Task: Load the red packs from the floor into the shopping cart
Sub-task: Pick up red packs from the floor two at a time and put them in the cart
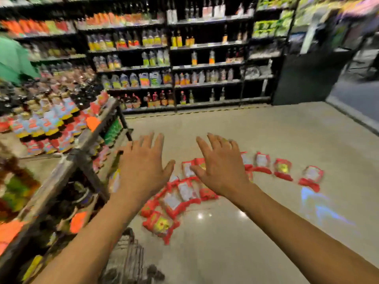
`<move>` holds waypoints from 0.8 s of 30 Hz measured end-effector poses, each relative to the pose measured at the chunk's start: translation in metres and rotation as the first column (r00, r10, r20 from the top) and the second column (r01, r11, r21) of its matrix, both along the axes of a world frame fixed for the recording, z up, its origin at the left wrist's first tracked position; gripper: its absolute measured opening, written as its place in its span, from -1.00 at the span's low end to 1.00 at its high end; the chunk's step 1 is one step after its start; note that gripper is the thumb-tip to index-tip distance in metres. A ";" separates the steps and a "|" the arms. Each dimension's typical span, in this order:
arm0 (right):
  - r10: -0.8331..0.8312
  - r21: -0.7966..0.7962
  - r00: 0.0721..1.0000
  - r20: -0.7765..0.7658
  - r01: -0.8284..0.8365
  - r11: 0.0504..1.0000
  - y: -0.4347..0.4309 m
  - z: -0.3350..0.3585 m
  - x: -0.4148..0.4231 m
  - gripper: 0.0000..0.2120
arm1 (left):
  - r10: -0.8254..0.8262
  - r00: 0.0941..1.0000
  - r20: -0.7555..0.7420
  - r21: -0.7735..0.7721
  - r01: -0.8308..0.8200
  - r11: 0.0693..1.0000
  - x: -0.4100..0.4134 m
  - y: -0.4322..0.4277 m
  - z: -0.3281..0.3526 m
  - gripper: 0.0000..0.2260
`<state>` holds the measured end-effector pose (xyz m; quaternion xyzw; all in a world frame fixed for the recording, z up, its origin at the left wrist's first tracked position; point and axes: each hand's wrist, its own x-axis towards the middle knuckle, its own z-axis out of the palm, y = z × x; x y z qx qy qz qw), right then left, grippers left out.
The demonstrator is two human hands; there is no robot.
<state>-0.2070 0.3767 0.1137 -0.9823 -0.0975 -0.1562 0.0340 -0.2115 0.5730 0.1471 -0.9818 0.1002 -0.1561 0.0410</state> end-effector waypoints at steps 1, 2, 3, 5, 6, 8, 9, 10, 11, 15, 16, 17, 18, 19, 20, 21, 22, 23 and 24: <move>-0.070 0.012 0.998 0.003 0.070 0.997 -0.036 0.000 -0.001 -0.27 | -0.063 0.998 0.005 -0.003 0.063 0.998 0.012 -0.034 0.003 -0.29; -0.138 0.023 0.990 -0.004 0.138 0.990 -0.073 0.000 -0.002 -0.27 | -0.124 0.992 0.011 0.003 0.124 0.992 0.022 -0.070 0.005 -0.29; -0.202 0.035 0.979 -0.008 0.202 0.979 -0.109 -0.001 -0.004 -0.26 | -0.183 0.983 0.017 0.019 0.183 0.983 0.033 -0.105 0.006 -0.30; -0.324 0.055 0.946 -0.002 0.323 0.945 -0.182 -0.005 -0.009 -0.26 | -0.282 0.959 0.012 0.058 0.280 0.958 0.051 -0.176 0.004 -0.31; -0.377 0.061 0.926 -0.006 0.376 0.924 -0.217 -0.007 -0.012 -0.25 | -0.322 0.947 0.008 0.069 0.321 0.945 0.059 -0.212 0.002 -0.31; -0.459 0.053 0.888 -0.035 0.460 0.886 -0.285 -0.009 -0.019 -0.25 | -0.392 0.920 0.006 0.079 0.391 0.917 0.072 -0.282 -0.001 -0.31; -0.494 0.045 0.868 -0.040 0.496 0.867 -0.317 -0.009 -0.021 -0.26 | -0.421 0.907 0.011 0.076 0.419 0.905 0.078 -0.317 -0.003 -0.30; -0.528 0.039 0.848 -0.041 0.529 0.848 -0.347 -0.009 -0.024 -0.27 | -0.449 0.893 0.009 0.067 0.448 0.892 0.083 -0.351 -0.004 -0.30; -0.555 0.032 0.830 -0.045 0.557 0.830 -0.371 -0.007 -0.027 -0.27 | -0.479 0.878 0.002 0.060 0.478 0.877 0.087 -0.379 -0.006 -0.30; -0.649 0.036 0.758 -0.062 0.652 0.757 -0.462 -0.004 -0.035 -0.27 | -0.566 0.824 -0.015 0.036 0.566 0.823 0.097 -0.491 -0.009 -0.31; -0.662 0.030 0.746 -0.080 0.665 0.746 -0.482 -0.004 -0.035 -0.27 | -0.578 0.815 -0.025 0.031 0.579 0.815 0.101 -0.514 -0.009 -0.31; -0.670 0.024 0.736 -0.097 0.675 0.737 -0.500 -0.005 -0.033 -0.27 | -0.589 0.807 -0.028 0.029 0.590 0.807 0.106 -0.533 -0.010 -0.31; -0.677 0.021 0.728 -0.109 0.683 0.730 -0.515 -0.007 -0.031 -0.26 | -0.600 0.800 -0.027 0.029 0.601 0.799 0.112 -0.550 -0.011 -0.31; -0.683 0.018 0.721 -0.118 0.689 0.724 -0.529 -0.009 -0.026 -0.26 | -0.609 0.793 -0.030 0.029 0.610 0.792 0.119 -0.566 -0.014 -0.32; -0.687 0.017 0.716 -0.124 0.694 0.720 -0.542 -0.012 -0.020 -0.26 | -0.615 0.788 -0.041 0.029 0.616 0.787 0.127 -0.580 -0.018 -0.32; -0.688 0.018 0.713 -0.132 0.696 0.718 -0.554 -0.015 -0.012 -0.26 | -0.617 0.785 -0.057 0.031 0.619 0.785 0.135 -0.594 -0.023 -0.32; -0.686 0.020 0.713 -0.143 0.695 0.718 -0.566 -0.018 -0.002 -0.26 | -0.615 0.785 -0.077 0.033 0.619 0.785 0.144 -0.607 -0.028 -0.32; -0.683 0.022 0.714 -0.157 0.694 0.720 -0.577 -0.022 0.009 -0.25 | -0.612 0.785 -0.095 0.030 0.616 0.787 0.154 -0.618 -0.032 -0.32; -0.679 0.022 0.715 -0.170 0.691 0.722 -0.588 -0.027 0.021 -0.25 | -0.608 0.787 -0.105 0.023 0.613 0.789 0.165 -0.629 -0.038 -0.31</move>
